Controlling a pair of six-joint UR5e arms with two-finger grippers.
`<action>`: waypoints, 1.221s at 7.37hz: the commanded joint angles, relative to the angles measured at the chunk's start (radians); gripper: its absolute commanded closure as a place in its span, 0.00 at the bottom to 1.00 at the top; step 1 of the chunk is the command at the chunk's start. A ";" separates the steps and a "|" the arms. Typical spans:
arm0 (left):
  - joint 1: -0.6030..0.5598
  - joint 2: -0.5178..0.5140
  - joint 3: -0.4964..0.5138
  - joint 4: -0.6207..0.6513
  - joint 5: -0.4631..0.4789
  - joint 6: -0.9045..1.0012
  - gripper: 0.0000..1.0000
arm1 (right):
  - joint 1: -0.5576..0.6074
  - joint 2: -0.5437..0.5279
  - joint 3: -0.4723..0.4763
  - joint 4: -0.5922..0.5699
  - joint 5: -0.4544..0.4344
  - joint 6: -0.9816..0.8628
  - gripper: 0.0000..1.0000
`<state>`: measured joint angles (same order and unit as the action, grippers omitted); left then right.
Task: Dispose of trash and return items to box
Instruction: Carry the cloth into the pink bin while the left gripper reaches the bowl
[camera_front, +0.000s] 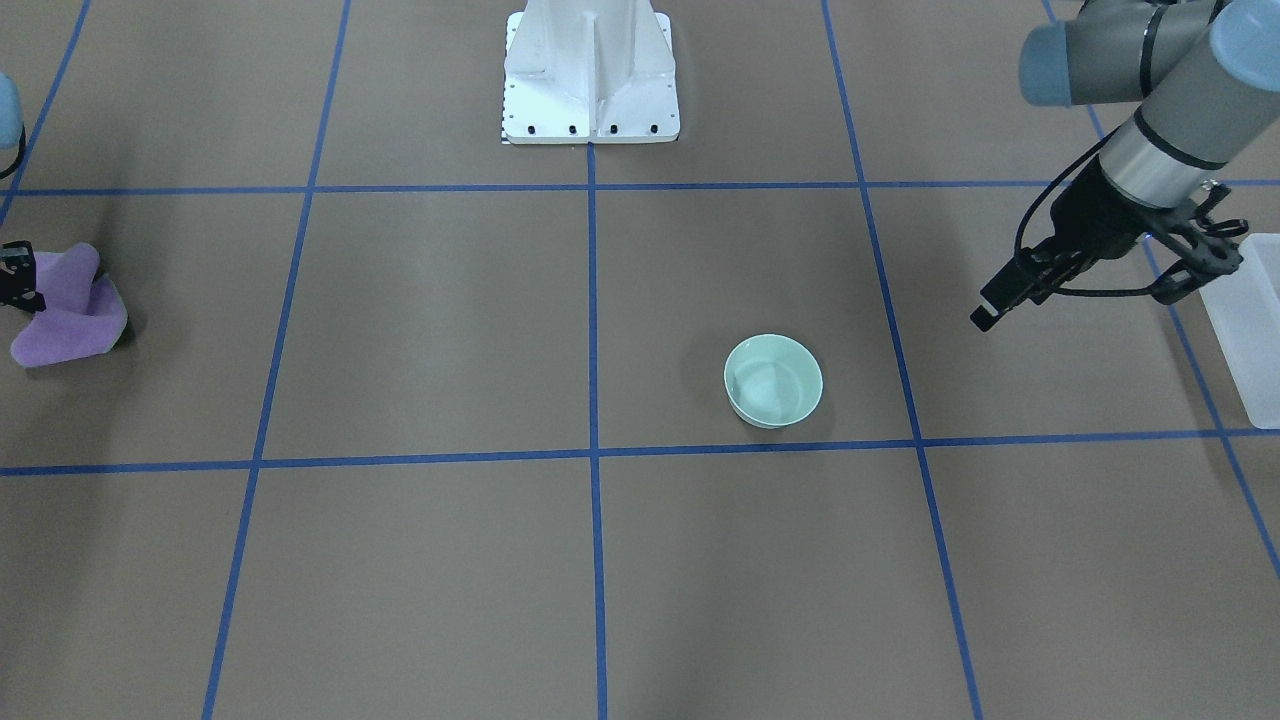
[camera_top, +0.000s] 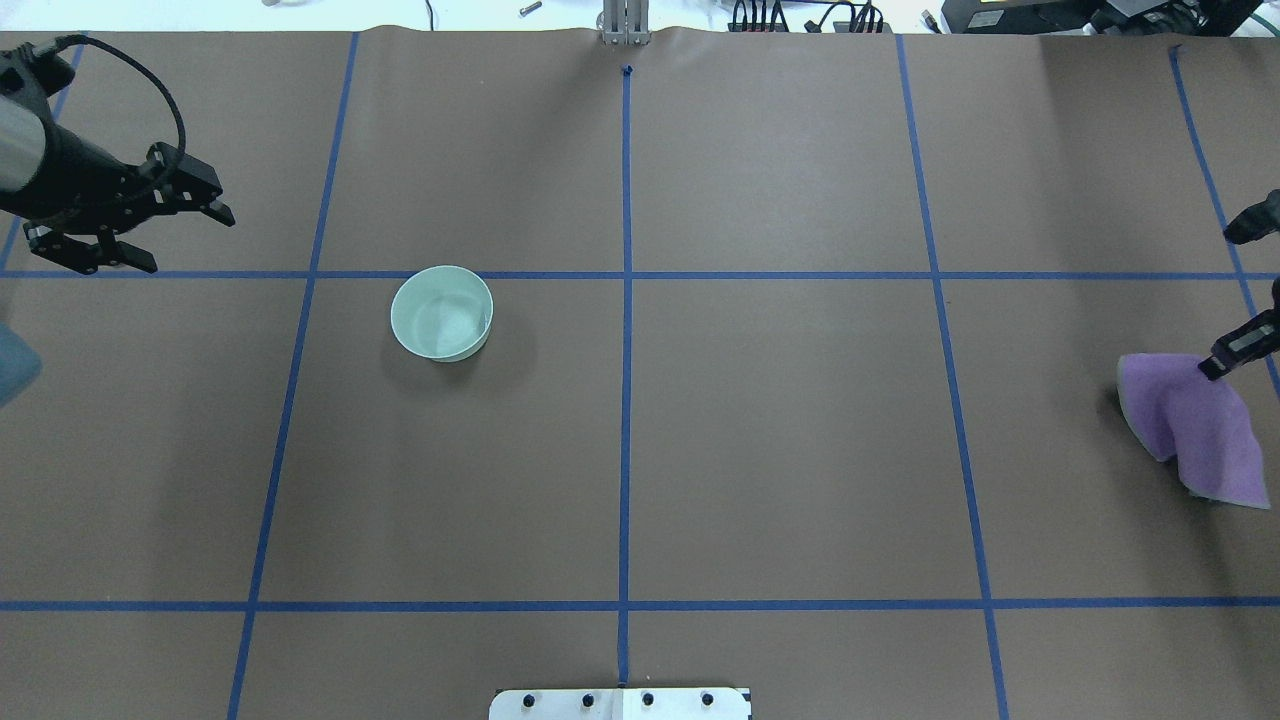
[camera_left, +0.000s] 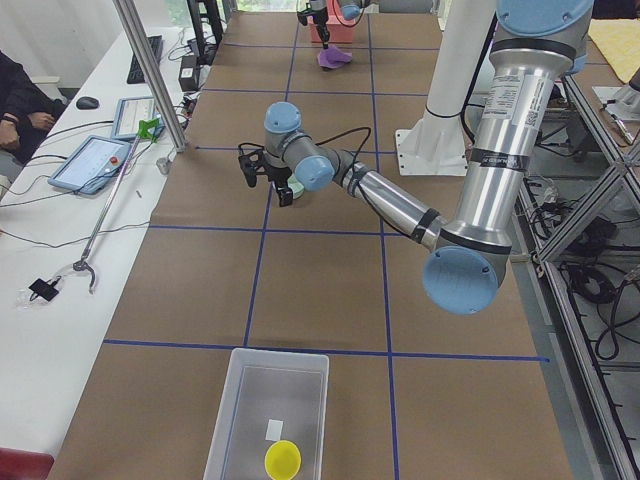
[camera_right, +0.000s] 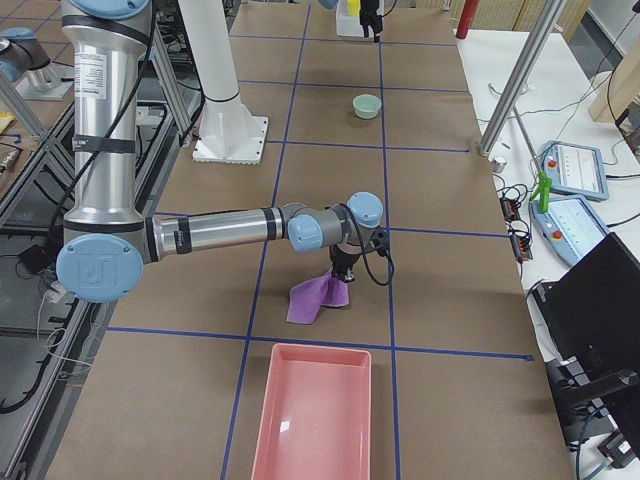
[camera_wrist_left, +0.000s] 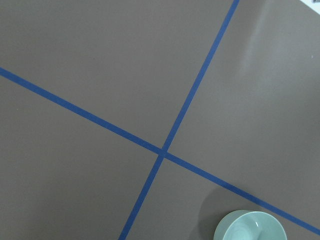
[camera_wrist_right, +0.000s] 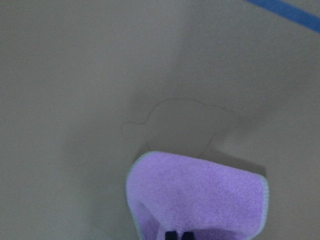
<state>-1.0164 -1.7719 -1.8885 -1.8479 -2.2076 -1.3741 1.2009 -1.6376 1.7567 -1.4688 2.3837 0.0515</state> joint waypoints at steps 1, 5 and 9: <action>0.062 -0.003 0.017 -0.011 0.022 -0.016 0.04 | 0.136 0.004 0.093 -0.130 0.022 -0.004 1.00; 0.119 -0.011 0.080 -0.101 0.057 -0.028 0.03 | 0.380 0.047 0.262 -0.509 -0.027 -0.176 1.00; 0.151 -0.030 0.155 -0.175 0.087 -0.079 0.03 | 0.625 0.226 0.010 -0.676 -0.250 -0.612 1.00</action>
<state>-0.8709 -1.7979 -1.7438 -2.0163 -2.1332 -1.4495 1.7475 -1.4631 1.8783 -2.1218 2.1665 -0.4307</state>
